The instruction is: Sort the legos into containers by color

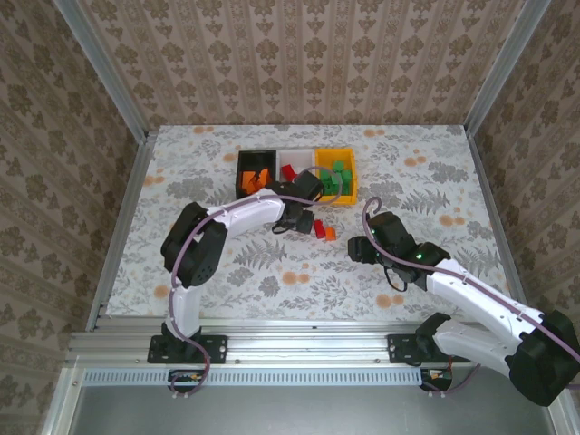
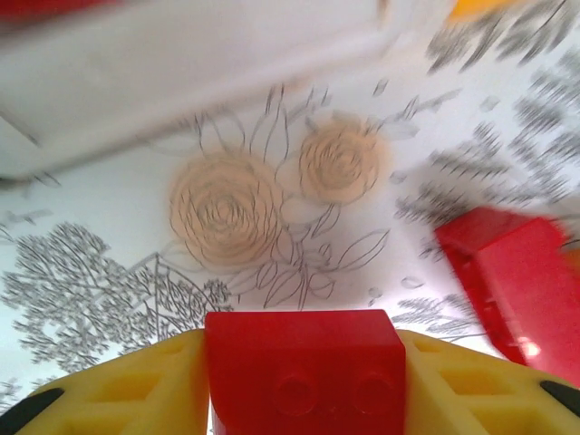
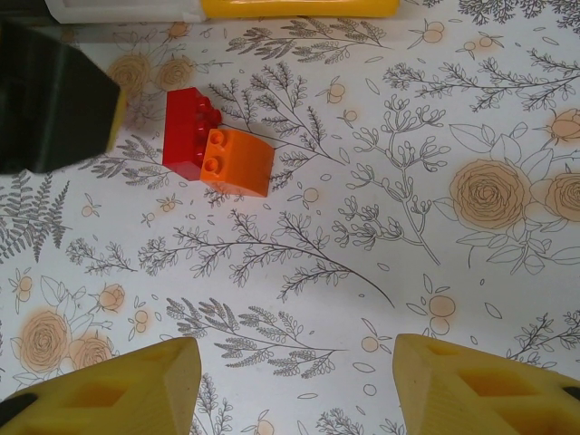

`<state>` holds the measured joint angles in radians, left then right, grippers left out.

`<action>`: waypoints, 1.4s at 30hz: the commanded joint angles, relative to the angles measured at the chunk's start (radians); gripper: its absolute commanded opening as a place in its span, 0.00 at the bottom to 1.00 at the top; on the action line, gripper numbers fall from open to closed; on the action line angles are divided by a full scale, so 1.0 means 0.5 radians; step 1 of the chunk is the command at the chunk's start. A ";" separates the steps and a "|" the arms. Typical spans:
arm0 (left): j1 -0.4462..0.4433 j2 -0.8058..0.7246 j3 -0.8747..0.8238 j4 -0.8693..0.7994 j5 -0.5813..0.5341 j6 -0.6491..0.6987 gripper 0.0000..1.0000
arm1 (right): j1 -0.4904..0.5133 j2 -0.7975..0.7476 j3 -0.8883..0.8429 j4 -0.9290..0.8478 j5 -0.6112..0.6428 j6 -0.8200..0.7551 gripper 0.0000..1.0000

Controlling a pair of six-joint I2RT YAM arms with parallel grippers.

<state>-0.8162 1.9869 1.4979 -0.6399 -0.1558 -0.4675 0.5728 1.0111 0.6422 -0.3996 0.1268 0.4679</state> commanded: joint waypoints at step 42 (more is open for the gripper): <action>0.356 -0.128 0.610 -0.023 0.114 0.256 0.75 | 0.126 0.375 0.359 -0.040 0.124 -0.095 0.54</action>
<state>-0.6353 2.1117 1.9163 -0.7471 -0.0971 -0.3141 0.6010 1.1172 0.7544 -0.4320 0.1413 0.4587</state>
